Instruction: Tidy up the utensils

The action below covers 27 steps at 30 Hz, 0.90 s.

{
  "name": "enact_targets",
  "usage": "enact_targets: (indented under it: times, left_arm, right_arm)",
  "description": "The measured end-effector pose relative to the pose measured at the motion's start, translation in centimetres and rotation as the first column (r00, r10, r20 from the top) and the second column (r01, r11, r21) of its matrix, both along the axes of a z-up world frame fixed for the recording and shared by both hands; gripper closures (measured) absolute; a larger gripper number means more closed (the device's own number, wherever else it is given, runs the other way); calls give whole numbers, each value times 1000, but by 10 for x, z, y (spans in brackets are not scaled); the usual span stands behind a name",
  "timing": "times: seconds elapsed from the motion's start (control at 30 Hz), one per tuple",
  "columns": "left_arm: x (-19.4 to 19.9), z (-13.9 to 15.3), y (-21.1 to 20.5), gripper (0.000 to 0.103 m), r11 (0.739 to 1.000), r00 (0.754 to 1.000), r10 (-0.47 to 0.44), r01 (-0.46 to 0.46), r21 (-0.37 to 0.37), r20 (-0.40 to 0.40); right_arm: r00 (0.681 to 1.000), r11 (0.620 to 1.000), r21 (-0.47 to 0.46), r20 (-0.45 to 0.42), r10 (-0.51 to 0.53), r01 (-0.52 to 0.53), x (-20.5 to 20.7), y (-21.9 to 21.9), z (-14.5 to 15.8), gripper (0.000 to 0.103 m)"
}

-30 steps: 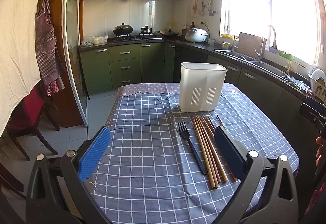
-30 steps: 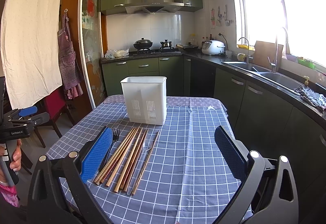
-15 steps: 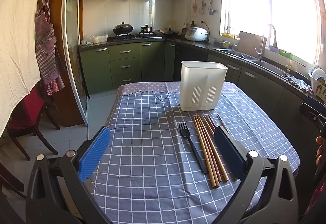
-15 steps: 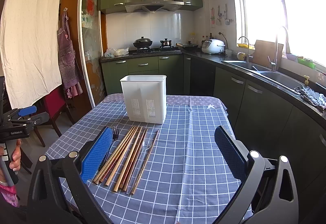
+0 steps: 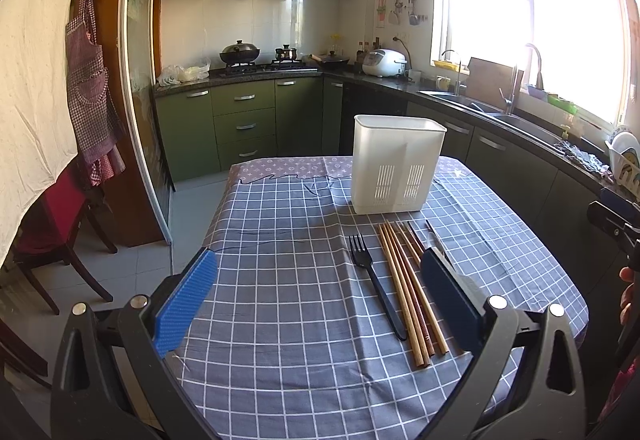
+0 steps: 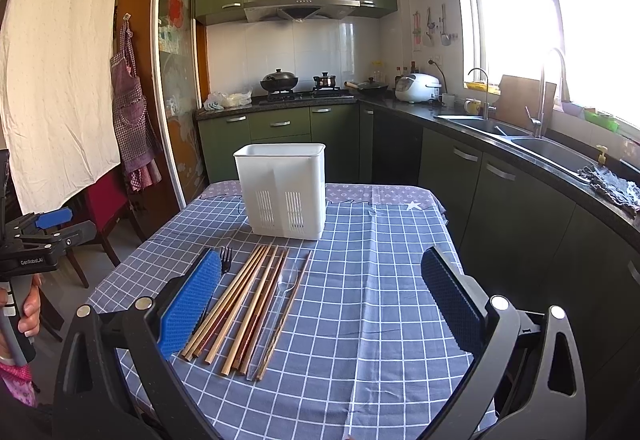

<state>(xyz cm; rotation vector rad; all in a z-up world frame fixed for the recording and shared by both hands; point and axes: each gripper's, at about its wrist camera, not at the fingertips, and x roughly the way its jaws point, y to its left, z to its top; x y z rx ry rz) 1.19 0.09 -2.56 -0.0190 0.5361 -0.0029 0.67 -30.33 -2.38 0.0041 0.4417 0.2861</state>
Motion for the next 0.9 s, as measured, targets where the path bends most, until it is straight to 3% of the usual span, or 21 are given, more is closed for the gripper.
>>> enact_targets:
  times: [0.13, 0.27, 0.4, 0.53, 0.63, 0.67, 0.83, 0.9]
  left_arm:
    - [23, -5, -5, 6, 1000, 996, -25, 25, -8, -83]
    - [64, -20, -13, 6, 999, 972, -26, 19, -34, -235]
    - [108, -44, -26, 6, 994, 916, -77, 39, -102, -394]
    - [147, -74, -38, 6, 986, 829, -114, 26, -166, -547]
    - [163, -90, -46, 18, 984, 780, -112, 3, -176, -615]
    - [165, -93, -47, 24, 986, 769, -104, -6, -169, -631]
    - [173, -103, -47, 34, 982, 726, -91, -47, -181, -682]
    - [173, -106, -49, 45, 981, 713, -90, -56, -185, -695]
  right_arm:
    - [997, 1000, -5, -80, 22, -22, 19, -2, -7, 4]
    - [985, 992, -127, -169, -41, 20, 52, 1, -24, 4]
    - [974, 993, -119, -227, -29, 2, 83, -6, -33, 4]
    - [951, 993, -115, -308, -16, -20, 113, -10, -39, 4]
    - [938, 992, -113, -347, 11, -54, 125, -7, -44, 4]
    - [936, 991, -119, -352, 11, -56, 128, -6, -45, 4]
    - [935, 991, -110, -353, 37, -81, 130, -2, -49, 4]
    - [934, 991, -108, -355, 40, -83, 131, -1, -50, 4]
